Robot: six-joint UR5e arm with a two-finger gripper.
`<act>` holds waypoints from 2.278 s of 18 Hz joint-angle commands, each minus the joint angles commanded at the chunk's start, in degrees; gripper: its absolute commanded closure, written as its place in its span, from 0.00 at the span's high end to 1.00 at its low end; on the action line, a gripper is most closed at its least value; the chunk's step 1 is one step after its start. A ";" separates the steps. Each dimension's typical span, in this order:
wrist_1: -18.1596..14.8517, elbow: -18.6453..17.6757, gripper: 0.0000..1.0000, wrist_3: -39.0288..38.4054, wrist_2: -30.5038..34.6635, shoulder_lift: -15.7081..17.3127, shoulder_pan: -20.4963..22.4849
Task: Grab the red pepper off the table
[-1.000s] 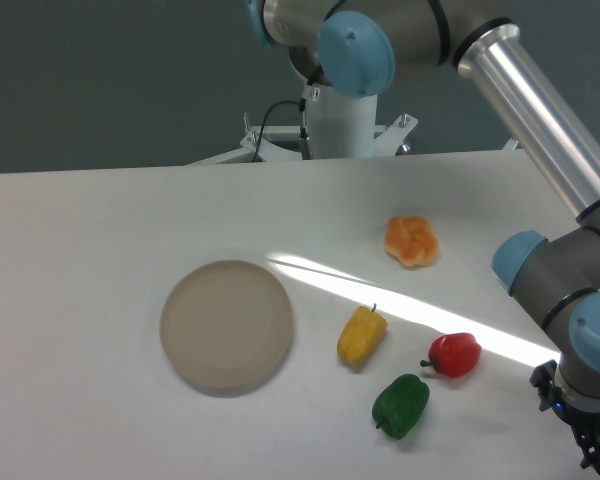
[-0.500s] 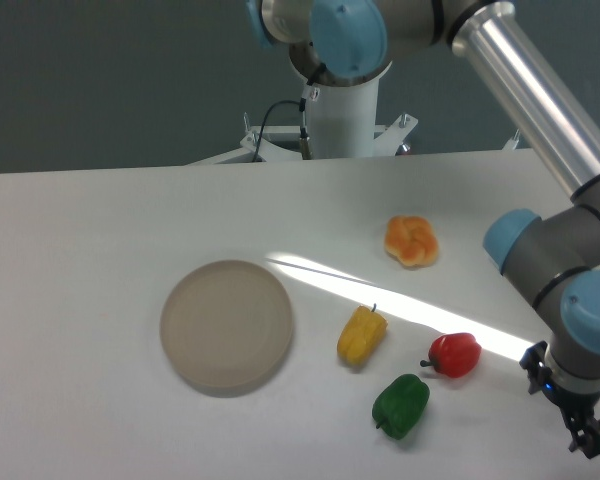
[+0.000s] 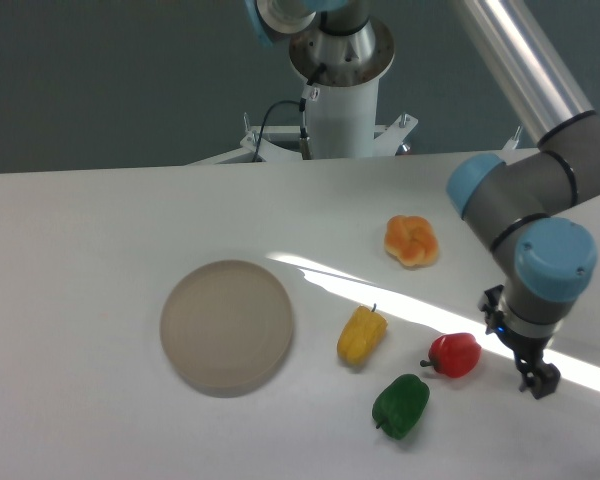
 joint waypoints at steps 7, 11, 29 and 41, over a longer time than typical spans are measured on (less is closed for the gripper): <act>1.23 -2.56 1.00 -3.96 -1.32 -0.44 -0.27; 1.32 -3.61 1.00 -7.21 -2.55 -0.88 -0.35; 3.96 -5.55 0.79 -9.68 -3.78 -2.46 -0.18; 3.08 -2.04 0.44 -6.70 -2.99 1.67 0.09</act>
